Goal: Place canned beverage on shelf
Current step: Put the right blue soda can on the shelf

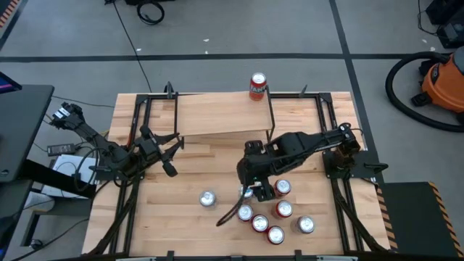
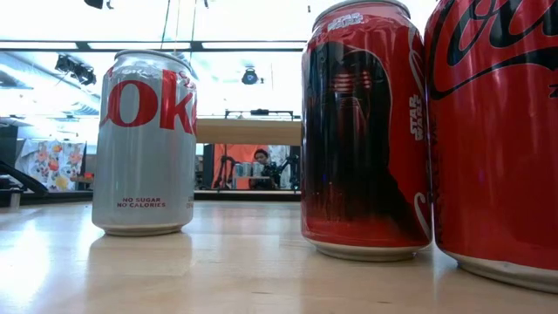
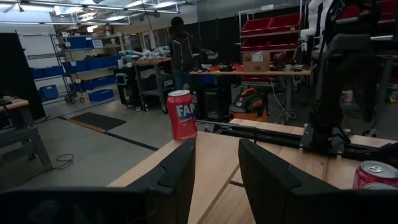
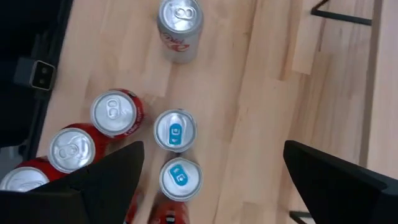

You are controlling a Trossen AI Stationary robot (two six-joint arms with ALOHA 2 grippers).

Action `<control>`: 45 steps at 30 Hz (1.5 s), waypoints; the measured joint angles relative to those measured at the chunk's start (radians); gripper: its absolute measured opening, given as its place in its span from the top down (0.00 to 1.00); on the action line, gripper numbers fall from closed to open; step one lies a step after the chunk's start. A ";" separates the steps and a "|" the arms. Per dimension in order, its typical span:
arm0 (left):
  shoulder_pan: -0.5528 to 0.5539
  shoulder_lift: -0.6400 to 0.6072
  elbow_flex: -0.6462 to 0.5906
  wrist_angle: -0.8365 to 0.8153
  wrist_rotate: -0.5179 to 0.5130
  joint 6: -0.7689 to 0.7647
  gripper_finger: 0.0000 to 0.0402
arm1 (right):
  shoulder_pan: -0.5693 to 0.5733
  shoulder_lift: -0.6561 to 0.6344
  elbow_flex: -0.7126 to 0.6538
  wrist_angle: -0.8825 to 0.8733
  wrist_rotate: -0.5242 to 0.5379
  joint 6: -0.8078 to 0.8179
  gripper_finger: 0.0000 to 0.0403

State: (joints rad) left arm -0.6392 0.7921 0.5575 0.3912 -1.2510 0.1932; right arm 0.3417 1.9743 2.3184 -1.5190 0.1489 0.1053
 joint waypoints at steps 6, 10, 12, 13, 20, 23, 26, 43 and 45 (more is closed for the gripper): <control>0.000 0.000 0.000 0.000 0.000 -0.010 0.67 | 0.022 0.000 -0.043 -0.008 0.047 0.053 0.02; 0.000 0.000 0.000 0.000 0.000 -0.010 0.67 | 0.024 0.003 -0.107 -0.010 0.052 0.075 0.02; 0.000 0.000 0.000 0.000 0.000 -0.010 0.67 | 0.023 0.003 -0.139 -0.002 0.053 0.076 0.02; 0.000 0.000 0.000 0.000 0.000 -0.010 0.67 | 0.023 0.003 -0.153 0.002 0.053 0.076 0.02; 0.000 0.000 0.000 0.000 0.000 -0.010 0.67 | 0.025 0.004 -0.233 0.023 0.068 0.076 0.04; 0.000 0.000 0.000 0.000 0.000 -0.010 0.67 | 0.025 0.004 -0.268 0.041 0.068 0.076 0.04; 0.000 0.000 0.000 0.000 0.000 -0.010 0.67 | 0.025 0.004 -0.301 0.049 0.056 0.078 0.05; 0.000 0.000 0.000 -0.001 0.000 -0.010 0.67 | 0.031 0.004 -0.440 0.136 0.005 0.109 0.05; 0.000 0.000 0.000 -0.001 0.000 -0.009 0.67 | 0.032 0.004 -0.456 0.149 -0.008 0.108 0.05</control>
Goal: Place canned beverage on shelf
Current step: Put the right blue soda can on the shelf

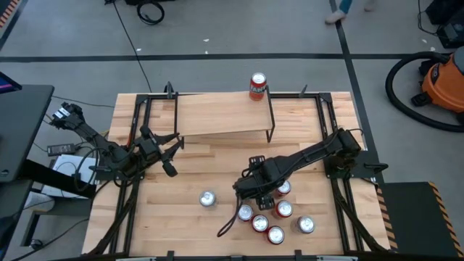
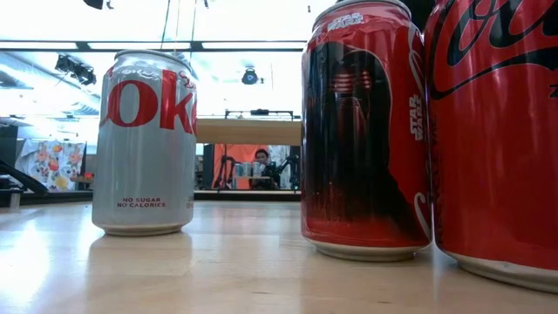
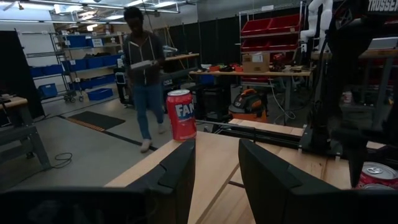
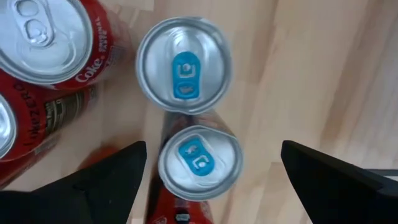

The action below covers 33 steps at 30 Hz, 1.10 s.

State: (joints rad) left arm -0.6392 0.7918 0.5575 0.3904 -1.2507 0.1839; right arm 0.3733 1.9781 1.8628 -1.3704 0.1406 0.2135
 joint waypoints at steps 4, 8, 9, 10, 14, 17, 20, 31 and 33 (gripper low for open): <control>0.000 0.000 0.000 0.000 0.000 0.000 0.67 | 0.000 0.000 -0.029 0.019 -0.004 -0.001 0.05; 0.000 0.000 0.000 0.000 0.000 0.000 0.67 | 0.000 0.000 -0.058 0.039 -0.008 -0.003 0.05; 0.000 0.000 0.000 0.000 0.000 0.000 0.67 | 0.000 0.000 -0.068 0.047 -0.012 -0.004 0.05; 0.000 0.000 0.000 0.000 0.000 0.000 0.67 | 0.000 0.000 -0.079 0.054 -0.015 -0.004 0.05; 0.000 0.000 0.000 0.000 0.000 0.000 0.67 | 0.000 -0.001 -0.119 0.077 -0.027 -0.005 0.05; 0.000 0.000 0.000 0.000 0.000 0.000 0.67 | -0.002 -0.001 -0.150 0.100 -0.031 -0.007 0.05; 0.000 0.000 0.000 0.000 0.000 0.000 0.67 | -0.003 -0.001 -0.173 0.128 -0.031 -0.013 0.05; 0.000 0.000 0.000 0.000 0.000 0.001 0.67 | -0.030 -0.001 -0.262 0.198 -0.044 -0.026 0.09; 0.000 0.000 0.000 0.000 0.000 0.001 0.67 | -0.035 -0.001 -0.273 0.216 -0.058 -0.028 0.11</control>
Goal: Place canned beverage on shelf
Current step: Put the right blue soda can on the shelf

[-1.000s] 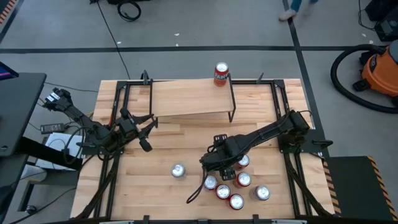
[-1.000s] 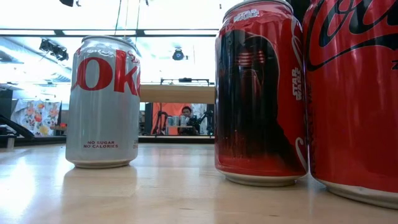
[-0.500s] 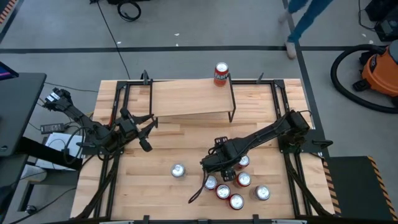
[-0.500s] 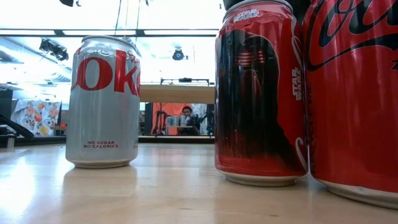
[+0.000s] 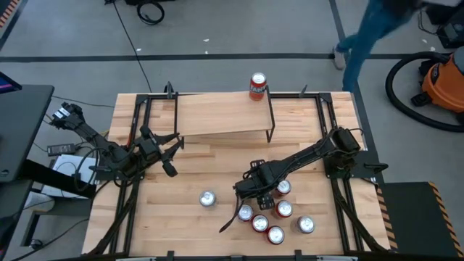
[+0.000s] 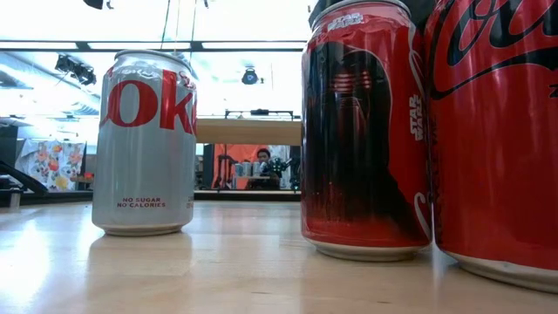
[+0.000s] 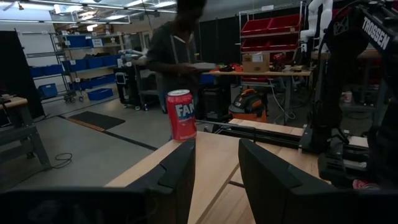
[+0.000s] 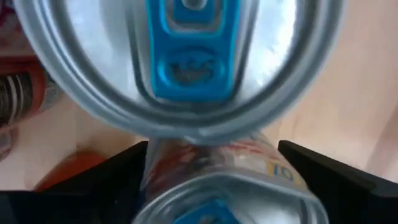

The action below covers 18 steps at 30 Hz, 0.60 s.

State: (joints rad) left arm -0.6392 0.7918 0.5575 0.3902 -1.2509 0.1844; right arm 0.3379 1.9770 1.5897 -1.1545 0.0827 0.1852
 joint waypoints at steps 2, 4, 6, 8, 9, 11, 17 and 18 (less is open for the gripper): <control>0.000 0.000 0.000 0.000 0.000 0.000 0.67 | -0.003 0.000 -0.013 0.015 -0.006 -0.003 0.12; 0.000 0.000 0.000 0.000 0.000 0.000 0.67 | -0.007 0.000 -0.023 0.025 -0.009 -0.004 0.13; 0.000 0.000 0.000 0.000 0.000 0.000 0.67 | -0.008 0.000 -0.028 0.029 -0.009 -0.004 0.14; 0.000 0.000 0.000 0.000 0.000 0.000 0.67 | -0.008 0.000 -0.029 0.030 -0.009 -0.003 0.15; 0.000 0.000 0.000 0.000 0.000 0.000 0.67 | -0.008 0.000 -0.029 0.033 -0.009 -0.003 0.16; 0.000 0.000 0.000 0.000 0.000 0.000 0.67 | -0.008 0.000 -0.029 0.035 -0.009 -0.003 0.18; 0.000 0.000 0.000 0.000 0.000 0.000 0.67 | -0.011 0.000 -0.029 0.033 -0.009 -0.004 0.28; 0.000 0.000 0.000 0.000 0.000 0.000 0.67 | -0.014 0.000 -0.029 0.032 -0.010 -0.004 0.29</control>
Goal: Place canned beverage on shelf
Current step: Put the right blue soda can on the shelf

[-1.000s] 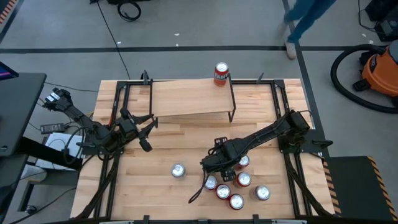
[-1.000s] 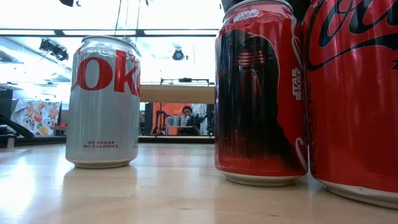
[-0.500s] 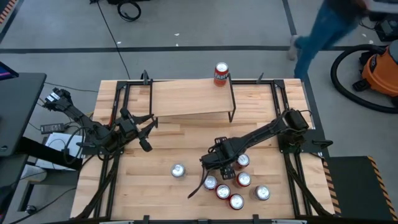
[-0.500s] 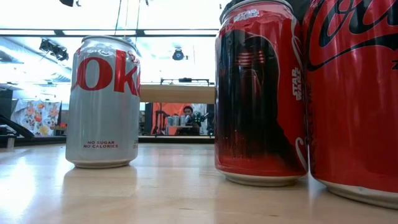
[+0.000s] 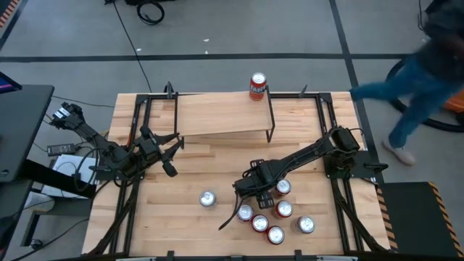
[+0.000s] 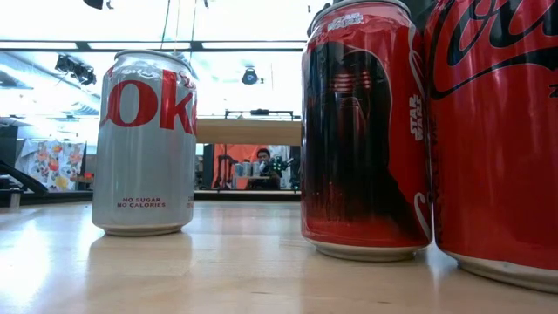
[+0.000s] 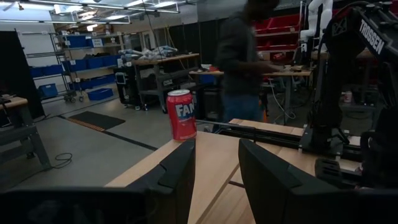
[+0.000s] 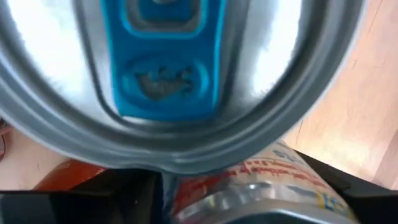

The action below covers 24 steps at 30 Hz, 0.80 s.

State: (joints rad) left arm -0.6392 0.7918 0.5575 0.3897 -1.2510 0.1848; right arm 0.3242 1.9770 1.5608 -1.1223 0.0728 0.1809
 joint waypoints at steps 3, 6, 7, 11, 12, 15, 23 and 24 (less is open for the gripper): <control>0.000 0.000 0.000 0.000 0.000 0.000 0.67 | -0.011 0.000 0.000 -0.002 -0.015 -0.006 0.34; 0.000 0.000 0.000 0.000 0.000 0.000 0.67 | -0.020 -0.002 0.000 -0.005 -0.018 -0.020 0.36; 0.000 0.000 0.000 0.000 0.000 0.000 0.67 | -0.024 -0.003 0.000 -0.005 -0.018 -0.024 0.36; 0.000 0.000 0.000 0.000 0.000 0.000 0.67 | -0.038 -0.023 0.000 -0.008 -0.017 -0.037 0.36; 0.000 0.000 0.000 0.000 0.000 0.001 0.67 | -0.043 -0.034 0.000 -0.007 -0.017 -0.040 0.36; 0.000 0.000 0.000 0.000 0.000 0.001 0.67 | -0.059 -0.063 0.000 -0.007 -0.015 -0.042 0.36; 0.000 0.000 0.000 0.000 0.000 0.001 0.67 | -0.107 -0.119 0.015 -0.011 0.011 -0.046 0.36; 0.000 0.000 0.000 0.000 0.000 0.001 0.67 | -0.112 -0.119 0.023 -0.016 0.012 -0.050 0.36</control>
State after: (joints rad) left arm -0.6392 0.7918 0.5575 0.3901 -1.2510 0.1855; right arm 0.2122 1.8584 1.5841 -1.1387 0.0849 0.1312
